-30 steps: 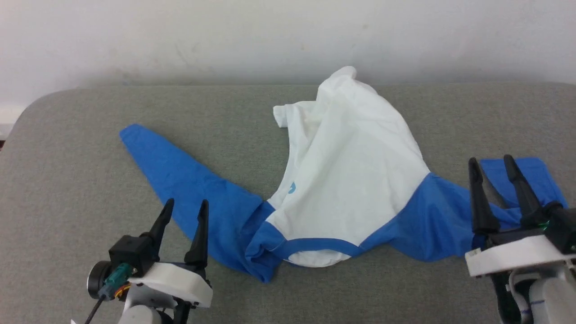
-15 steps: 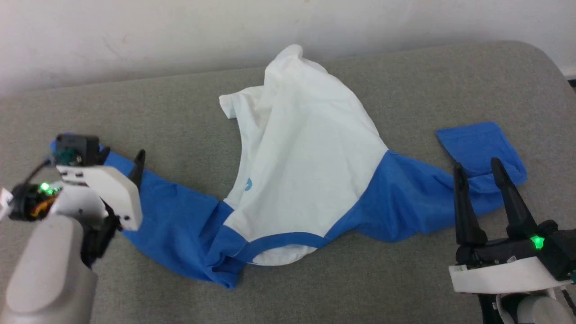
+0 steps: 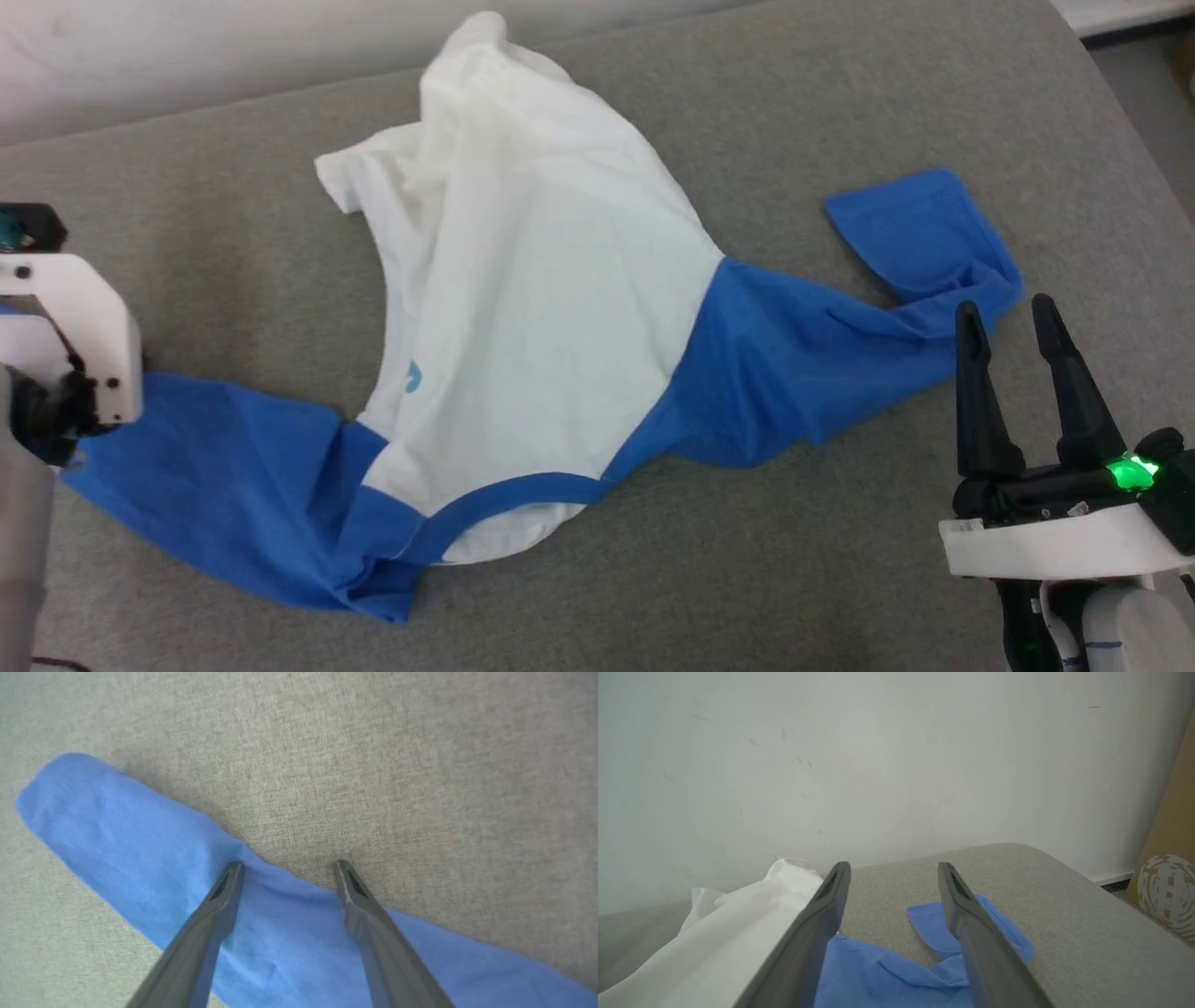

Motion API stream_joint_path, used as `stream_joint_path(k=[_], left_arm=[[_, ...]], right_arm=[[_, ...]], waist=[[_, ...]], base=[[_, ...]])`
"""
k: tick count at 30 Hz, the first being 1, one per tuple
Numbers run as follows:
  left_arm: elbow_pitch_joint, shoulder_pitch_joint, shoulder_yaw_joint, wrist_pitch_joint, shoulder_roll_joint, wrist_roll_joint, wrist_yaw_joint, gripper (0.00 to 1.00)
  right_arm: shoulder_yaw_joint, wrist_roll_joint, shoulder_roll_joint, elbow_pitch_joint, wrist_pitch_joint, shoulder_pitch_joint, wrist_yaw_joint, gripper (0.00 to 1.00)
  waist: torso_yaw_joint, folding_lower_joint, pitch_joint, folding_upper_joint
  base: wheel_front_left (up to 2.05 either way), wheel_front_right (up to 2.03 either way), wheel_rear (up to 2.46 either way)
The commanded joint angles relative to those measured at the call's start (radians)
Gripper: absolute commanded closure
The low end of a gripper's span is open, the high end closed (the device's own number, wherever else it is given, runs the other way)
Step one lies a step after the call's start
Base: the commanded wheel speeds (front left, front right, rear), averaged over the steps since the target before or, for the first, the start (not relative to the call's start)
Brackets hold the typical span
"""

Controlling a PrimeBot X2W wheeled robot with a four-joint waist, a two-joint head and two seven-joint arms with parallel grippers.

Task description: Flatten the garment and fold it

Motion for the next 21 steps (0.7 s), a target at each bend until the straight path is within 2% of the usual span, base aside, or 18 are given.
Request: stream_joint_path(k=[1, 4, 5, 6, 7, 14, 21], left_arm=[[0.043, 0.031, -0.008, 0.035, 0.021, 0.019, 0.023, 0.0], [0.061, 0.05, -0.003, 0.101, 0.015, -0.004, 0.028, 0.0], [0.06, 0.055, 0.005, 0.116, 0.006, -0.023, 0.025, 0.09], [0.057, 0.06, 0.014, 0.125, -0.003, -0.042, 0.022, 0.59], [0.053, 0.064, 0.02, 0.133, -0.01, -0.057, 0.019, 1.0], [-0.016, 0.062, 0.045, 0.063, -0.033, -0.089, 0.028, 1.0], [-0.081, 0.028, 0.047, -0.161, -0.041, -0.069, 0.007, 1.0]], right_arm=[[-0.002, 0.007, 0.003, 0.005, -0.004, -0.015, -0.002, 0.0], [-0.006, 0.012, 0.003, 0.012, -0.004, -0.015, -0.002, 0.0], [-0.007, 0.013, 0.003, 0.015, -0.004, -0.015, -0.002, 0.0], [-0.008, 0.014, 0.003, 0.018, -0.004, -0.015, -0.002, 0.0], [-0.009, 0.014, 0.003, 0.022, -0.004, -0.015, -0.002, 0.0], [-0.017, -0.003, 0.003, 0.049, -0.004, -0.012, -0.002, 0.0], [-0.02, -0.012, 0.003, 0.062, -0.005, -0.001, -0.002, 0.0]], waist=[[-0.027, 0.0001, 0.027, -0.0001], [-0.024, 0.0001, 0.024, -0.0001], [-0.022, 0.0001, 0.024, -0.0001], [-0.019, 0.0001, 0.023, -0.0001], [-0.015, 0.0001, 0.02, -0.0001], [0.017, 0.0001, -0.028, -0.0001], [0.034, 0.0001, -0.078, -0.0001]], base=[[0.0, 0.0, 0.0], [0.0, 0.0, 0.0], [0.0, 0.0, 0.0], [0.0, 0.0, 0.0], [0.0, 0.0, 0.0], [0.0, 0.0, 0.0], [0.0, 0.0, 0.0]])
